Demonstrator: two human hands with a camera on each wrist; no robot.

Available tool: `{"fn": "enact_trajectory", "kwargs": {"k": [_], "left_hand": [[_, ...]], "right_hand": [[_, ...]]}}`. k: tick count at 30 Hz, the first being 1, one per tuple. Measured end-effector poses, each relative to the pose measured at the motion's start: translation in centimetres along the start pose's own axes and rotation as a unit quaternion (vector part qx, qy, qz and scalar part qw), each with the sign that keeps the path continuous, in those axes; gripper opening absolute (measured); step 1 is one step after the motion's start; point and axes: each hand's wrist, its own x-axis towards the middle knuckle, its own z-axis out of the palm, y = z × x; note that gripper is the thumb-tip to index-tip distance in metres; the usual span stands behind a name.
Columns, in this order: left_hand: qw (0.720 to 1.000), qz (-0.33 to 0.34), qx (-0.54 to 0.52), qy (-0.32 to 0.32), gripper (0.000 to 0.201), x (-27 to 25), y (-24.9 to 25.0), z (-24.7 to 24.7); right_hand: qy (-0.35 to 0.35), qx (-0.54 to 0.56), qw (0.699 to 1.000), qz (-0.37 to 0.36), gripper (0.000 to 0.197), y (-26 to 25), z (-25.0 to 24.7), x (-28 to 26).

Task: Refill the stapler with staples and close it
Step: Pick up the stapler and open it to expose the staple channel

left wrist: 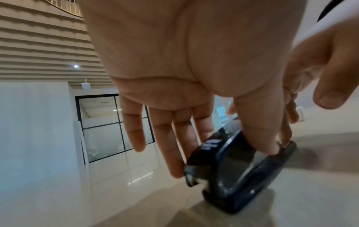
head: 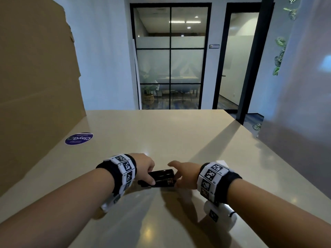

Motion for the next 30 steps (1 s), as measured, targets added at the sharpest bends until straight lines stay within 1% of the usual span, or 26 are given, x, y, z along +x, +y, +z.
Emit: {"fn": "enact_trajectory", "kwargs": {"k": [2,4,7,10,13,16,19,22,25,27,28,30], "left_hand": [[1.0,0.005,-0.017,0.005,0.041,-0.3,-0.3,0.3],[0.998,0.031,-0.04,0.028,0.044,-0.6,0.2,0.6],[0.994,0.064,-0.042,0.076,0.036,-0.7,1.4,1.1],[0.992,0.064,-0.051,0.096,0.03,-0.7,1.4,1.4],[0.984,0.063,-0.114,0.123,0.031,-1.1,0.4,1.4],[0.956,0.047,-0.239,0.166,0.029,-1.9,-1.3,1.4],[0.919,0.053,-0.342,0.191,0.016,-2.8,-2.9,2.0],[0.89,0.056,-0.41,0.192,0.014,-3.6,-4.1,2.7],[0.859,0.069,-0.472,0.187,0.012,-4.0,-5.1,3.2],[0.844,0.066,-0.499,0.185,0.012,-4.3,-5.8,3.3],[0.838,0.057,-0.511,0.185,0.015,-4.4,-6.1,3.3],[0.833,0.04,-0.519,0.187,0.021,-4.6,-6.9,3.3]], "right_hand": [[-0.005,-0.01,1.0,-0.007,0.073,-0.9,0.4,-0.1],[0.002,-0.025,1.0,-0.012,0.073,-1.8,0.9,-0.1],[0.022,-0.038,0.999,-0.013,0.071,-2.6,1.5,0.0],[0.026,-0.062,0.998,-0.007,0.079,-2.7,1.6,0.1],[0.022,-0.07,0.997,-0.007,0.081,-2.6,1.6,0.1],[0.019,-0.072,0.997,0.005,0.077,-2.3,1.5,0.1],[0.02,-0.072,0.997,0.016,0.073,-1.9,1.7,0.2],[0.019,-0.082,0.996,0.02,0.069,-1.8,1.8,0.3],[0.011,-0.09,0.996,0.021,0.06,-1.9,1.9,0.3],[0.011,-0.094,0.995,0.019,0.054,-1.9,2.1,0.4],[0.012,-0.096,0.995,0.018,0.051,-2.0,2.2,0.4],[0.014,-0.101,0.995,0.019,0.048,-2.0,2.3,0.5]]}}
